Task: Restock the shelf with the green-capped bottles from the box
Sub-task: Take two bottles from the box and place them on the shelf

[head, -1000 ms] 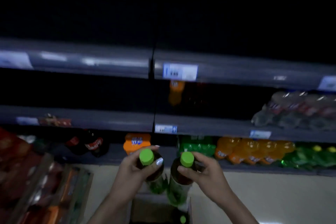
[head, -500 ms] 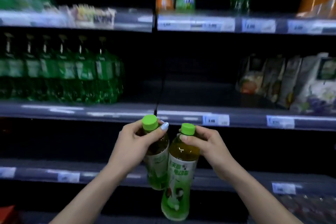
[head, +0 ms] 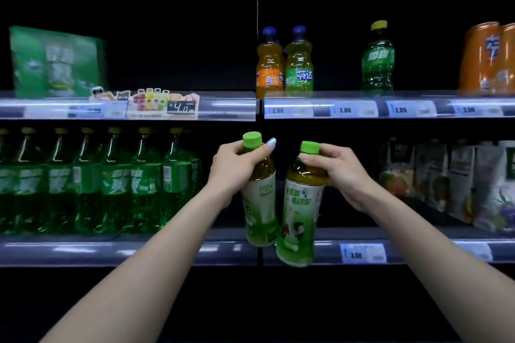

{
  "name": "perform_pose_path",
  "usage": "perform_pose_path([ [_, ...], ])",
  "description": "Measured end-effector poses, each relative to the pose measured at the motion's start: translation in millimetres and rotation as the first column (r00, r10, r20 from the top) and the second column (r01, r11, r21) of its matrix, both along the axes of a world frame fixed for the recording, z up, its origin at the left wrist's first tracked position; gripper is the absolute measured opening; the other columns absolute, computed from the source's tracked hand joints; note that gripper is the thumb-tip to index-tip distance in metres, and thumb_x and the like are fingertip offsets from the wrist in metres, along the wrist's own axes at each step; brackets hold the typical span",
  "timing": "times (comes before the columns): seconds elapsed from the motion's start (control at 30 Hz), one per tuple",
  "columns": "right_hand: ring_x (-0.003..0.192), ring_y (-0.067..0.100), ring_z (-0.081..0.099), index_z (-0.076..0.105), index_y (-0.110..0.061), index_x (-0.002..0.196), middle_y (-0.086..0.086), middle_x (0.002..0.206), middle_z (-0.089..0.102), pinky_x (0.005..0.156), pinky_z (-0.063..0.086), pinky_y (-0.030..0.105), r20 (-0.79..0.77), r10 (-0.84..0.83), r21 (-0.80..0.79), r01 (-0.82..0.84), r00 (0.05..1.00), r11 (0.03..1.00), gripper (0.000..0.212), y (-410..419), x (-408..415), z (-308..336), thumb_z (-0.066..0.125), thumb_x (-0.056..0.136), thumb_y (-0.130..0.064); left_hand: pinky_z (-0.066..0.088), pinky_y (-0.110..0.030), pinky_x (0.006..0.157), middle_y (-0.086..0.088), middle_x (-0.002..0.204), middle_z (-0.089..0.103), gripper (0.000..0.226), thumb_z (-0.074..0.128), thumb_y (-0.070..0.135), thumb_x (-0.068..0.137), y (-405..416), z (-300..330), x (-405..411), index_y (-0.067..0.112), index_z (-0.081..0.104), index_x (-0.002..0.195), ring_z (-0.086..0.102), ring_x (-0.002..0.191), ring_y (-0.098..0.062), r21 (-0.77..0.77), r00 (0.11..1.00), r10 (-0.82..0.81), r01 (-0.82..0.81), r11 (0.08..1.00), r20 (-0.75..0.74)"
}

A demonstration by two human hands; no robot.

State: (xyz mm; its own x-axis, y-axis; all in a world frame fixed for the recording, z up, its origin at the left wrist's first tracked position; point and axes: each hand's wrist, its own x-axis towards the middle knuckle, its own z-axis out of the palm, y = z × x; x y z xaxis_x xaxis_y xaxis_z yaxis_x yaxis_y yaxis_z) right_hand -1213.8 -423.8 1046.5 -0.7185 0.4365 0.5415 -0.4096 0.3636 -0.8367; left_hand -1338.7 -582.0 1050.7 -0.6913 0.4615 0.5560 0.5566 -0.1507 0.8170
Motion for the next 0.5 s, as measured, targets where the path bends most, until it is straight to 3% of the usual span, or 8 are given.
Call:
perform_pose_path([
  [0.23,0.065,0.004,0.068,0.073,-0.017,0.076,-0.008,0.067,0.074,0.069,0.051,0.027,-0.027,-0.115,-0.015,0.115,0.993,0.993,0.001,47,-41,12,0.073,0.075,-0.018,0.054,-0.03,0.076,0.017,0.068,0.072,0.037,0.07,0.066,0.055,60,-3,-42,0.032,0.073,0.068,0.068,0.079,-0.006,-0.021,0.996,0.085,-0.085,0.996,0.013],
  [0.3,0.068,0.004,0.069,0.073,-0.018,0.077,-0.009,0.068,0.074,0.069,0.051,0.025,-0.026,-0.108,0.004,0.108,0.994,0.994,0.003,62,-50,15,0.073,0.075,-0.016,0.053,-0.029,0.076,0.011,0.079,0.074,0.042,0.07,0.066,0.054,78,-4,-53,0.029,0.074,0.073,0.069,0.083,-0.012,-0.009,0.991,0.121,-0.12,0.993,0.058],
  [0.4,0.073,0.008,0.068,0.073,-0.019,0.081,-0.007,0.078,0.074,0.07,0.052,0.022,-0.03,-0.127,0.038,0.128,0.991,0.991,0.009,84,-64,12,0.075,0.073,-0.015,0.057,-0.036,0.087,-0.003,0.098,0.075,0.063,0.073,0.064,0.049,101,-8,-62,0.021,0.074,0.095,0.07,0.09,-0.02,0.016,0.977,0.136,-0.14,0.99,0.163],
  [0.5,0.07,0.007,0.065,0.071,-0.01,0.097,0.0,0.084,0.072,0.064,0.052,0.013,0.008,-0.14,0.044,0.139,0.99,0.989,0.024,107,-78,4,0.075,0.074,-0.016,0.057,-0.039,0.088,-0.002,0.096,0.076,0.063,0.07,0.07,0.044,122,-15,-71,0.026,0.075,0.089,0.07,0.089,-0.021,-0.001,0.964,0.182,-0.185,0.983,0.192],
])
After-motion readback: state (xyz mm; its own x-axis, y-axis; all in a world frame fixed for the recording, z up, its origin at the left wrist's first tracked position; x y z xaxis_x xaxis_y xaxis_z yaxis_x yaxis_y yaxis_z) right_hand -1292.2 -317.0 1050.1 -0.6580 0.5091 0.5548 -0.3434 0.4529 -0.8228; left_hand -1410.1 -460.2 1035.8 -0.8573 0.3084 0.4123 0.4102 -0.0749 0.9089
